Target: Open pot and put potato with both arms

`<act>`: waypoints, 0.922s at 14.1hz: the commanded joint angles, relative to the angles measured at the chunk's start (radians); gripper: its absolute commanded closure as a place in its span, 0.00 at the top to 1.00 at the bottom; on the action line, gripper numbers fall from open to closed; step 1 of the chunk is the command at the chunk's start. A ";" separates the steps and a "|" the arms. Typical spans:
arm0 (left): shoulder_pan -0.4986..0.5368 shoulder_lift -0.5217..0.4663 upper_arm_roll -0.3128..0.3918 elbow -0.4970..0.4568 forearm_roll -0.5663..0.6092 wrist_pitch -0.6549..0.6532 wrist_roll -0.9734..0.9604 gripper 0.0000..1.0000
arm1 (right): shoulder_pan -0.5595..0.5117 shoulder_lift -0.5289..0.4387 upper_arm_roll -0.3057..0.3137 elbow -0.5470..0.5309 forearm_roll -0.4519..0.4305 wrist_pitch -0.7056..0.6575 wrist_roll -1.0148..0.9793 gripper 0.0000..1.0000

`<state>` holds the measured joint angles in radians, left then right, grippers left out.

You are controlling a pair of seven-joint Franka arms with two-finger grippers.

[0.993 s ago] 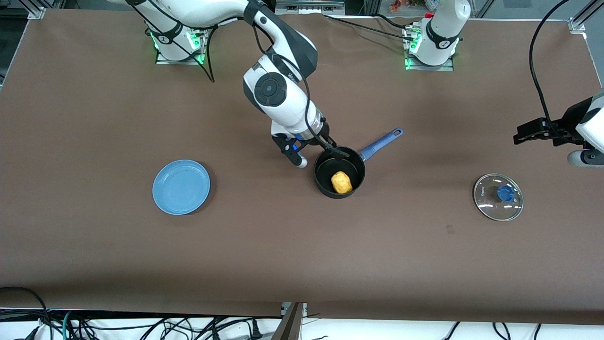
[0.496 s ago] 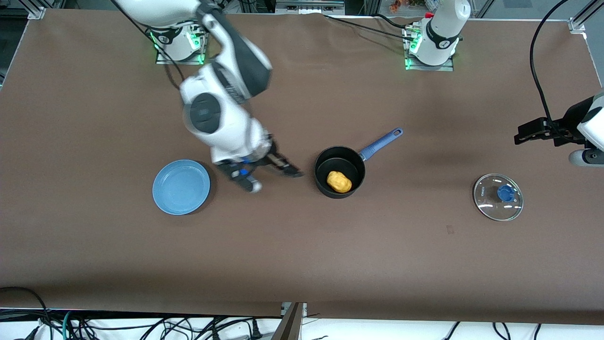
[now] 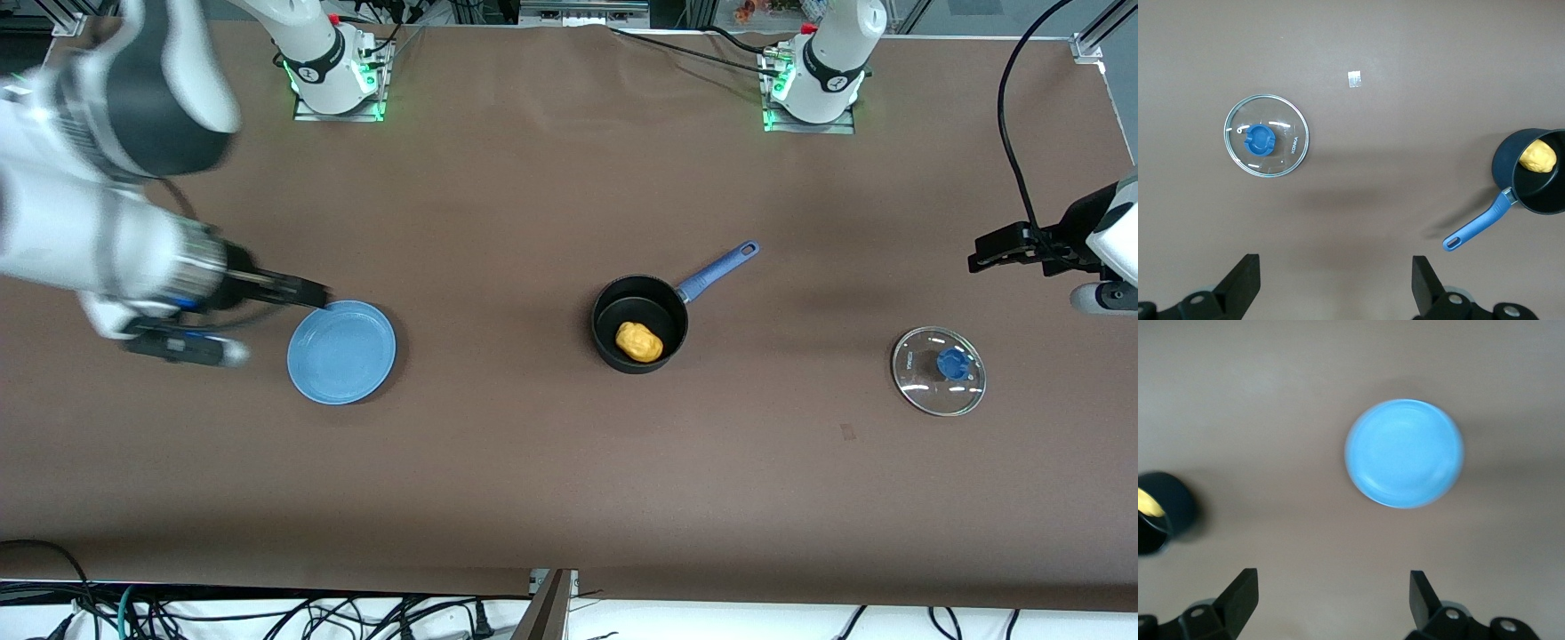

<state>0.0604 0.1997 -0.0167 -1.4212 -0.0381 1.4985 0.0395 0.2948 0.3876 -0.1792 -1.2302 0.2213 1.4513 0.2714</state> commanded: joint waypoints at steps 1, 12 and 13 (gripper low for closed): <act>-0.007 0.010 0.004 0.025 -0.011 -0.012 -0.012 1.00 | 0.024 -0.162 -0.028 -0.128 -0.042 -0.028 -0.034 1.00; -0.007 0.010 0.004 0.025 -0.013 -0.012 -0.012 1.00 | -0.256 -0.492 0.280 -0.509 -0.253 0.100 -0.138 1.00; -0.007 0.010 0.004 0.025 -0.013 -0.012 -0.012 1.00 | -0.255 -0.489 0.280 -0.509 -0.261 0.104 -0.126 1.00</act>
<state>0.0602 0.2017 -0.0167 -1.4199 -0.0381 1.4985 0.0395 0.0634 -0.0929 0.0772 -1.7131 -0.0055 1.5241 0.1620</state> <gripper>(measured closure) 0.000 0.000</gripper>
